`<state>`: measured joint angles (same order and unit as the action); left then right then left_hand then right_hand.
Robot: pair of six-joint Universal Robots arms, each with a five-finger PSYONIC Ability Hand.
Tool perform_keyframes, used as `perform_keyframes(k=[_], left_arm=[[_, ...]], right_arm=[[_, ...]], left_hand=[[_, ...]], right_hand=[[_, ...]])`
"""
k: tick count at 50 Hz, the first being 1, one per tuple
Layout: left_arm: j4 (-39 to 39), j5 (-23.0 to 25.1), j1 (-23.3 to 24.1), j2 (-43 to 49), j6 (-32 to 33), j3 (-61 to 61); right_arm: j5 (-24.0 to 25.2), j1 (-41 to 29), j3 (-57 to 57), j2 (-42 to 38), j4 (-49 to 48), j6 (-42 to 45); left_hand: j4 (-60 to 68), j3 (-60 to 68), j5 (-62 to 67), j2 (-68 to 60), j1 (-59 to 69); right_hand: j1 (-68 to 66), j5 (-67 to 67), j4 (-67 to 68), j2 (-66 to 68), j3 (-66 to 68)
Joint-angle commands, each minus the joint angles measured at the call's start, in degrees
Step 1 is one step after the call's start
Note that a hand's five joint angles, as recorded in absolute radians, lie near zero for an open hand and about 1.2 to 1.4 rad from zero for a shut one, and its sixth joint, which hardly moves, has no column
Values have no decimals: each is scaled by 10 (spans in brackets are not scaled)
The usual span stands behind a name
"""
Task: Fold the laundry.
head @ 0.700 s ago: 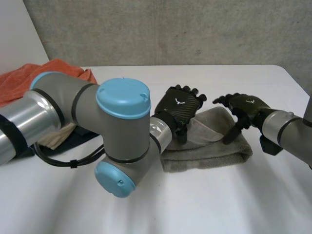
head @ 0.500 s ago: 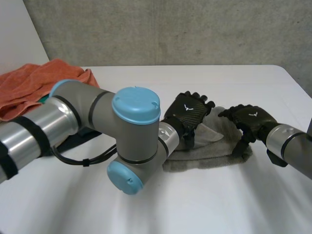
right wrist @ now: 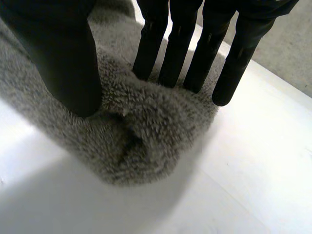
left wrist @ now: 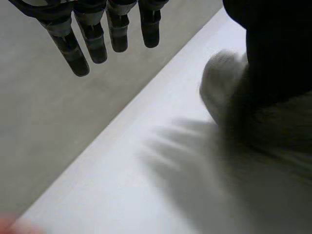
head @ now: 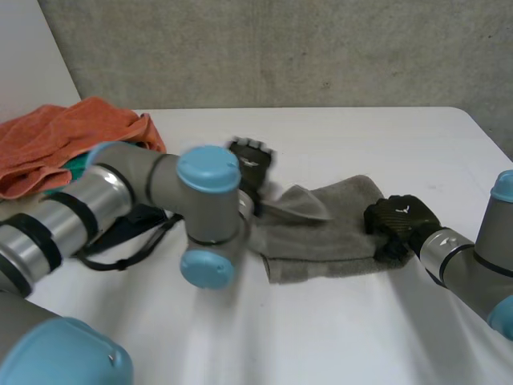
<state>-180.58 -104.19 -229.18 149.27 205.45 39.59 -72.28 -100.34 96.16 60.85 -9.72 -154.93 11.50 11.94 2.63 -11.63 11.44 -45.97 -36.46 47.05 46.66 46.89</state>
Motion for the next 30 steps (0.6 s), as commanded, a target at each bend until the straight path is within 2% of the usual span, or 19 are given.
perform_keyframes(k=[1,3,6,12,22,26,30], left_arm=[[-6,-45,-28,-97,-1,126],[-13,10,-18,-132,-22,169],[-28,45,0,-163,-36,201],[-47,10,24,-183,-35,205],[-35,-12,15,-214,-41,236],[-33,-9,5,-245,-49,276],[-37,-7,-5,-282,-60,322]], right_arm=[[-10,-6,-4,1,1,12],[-12,-8,-4,1,1,12],[-14,-9,-4,0,-1,13],[-22,-6,-4,2,0,19],[-59,25,-6,44,17,82],[-76,23,-9,48,57,151],[-129,18,-17,55,95,240]], left_hand=[[-15,-19,-26,16,-14],[-15,-19,-26,16,-14],[-15,-19,-26,16,-14],[-15,-19,-26,16,-14],[-15,-19,-26,16,-14],[-15,-19,-26,16,-14],[-15,-19,-26,16,-14]], right_hand=[[-84,-80,74,78,75],[-84,-80,74,78,75],[-101,-96,90,94,92],[-340,-335,329,333,331],[-340,-335,329,333,331],[-340,-335,329,333,331],[-340,-335,329,333,331]])
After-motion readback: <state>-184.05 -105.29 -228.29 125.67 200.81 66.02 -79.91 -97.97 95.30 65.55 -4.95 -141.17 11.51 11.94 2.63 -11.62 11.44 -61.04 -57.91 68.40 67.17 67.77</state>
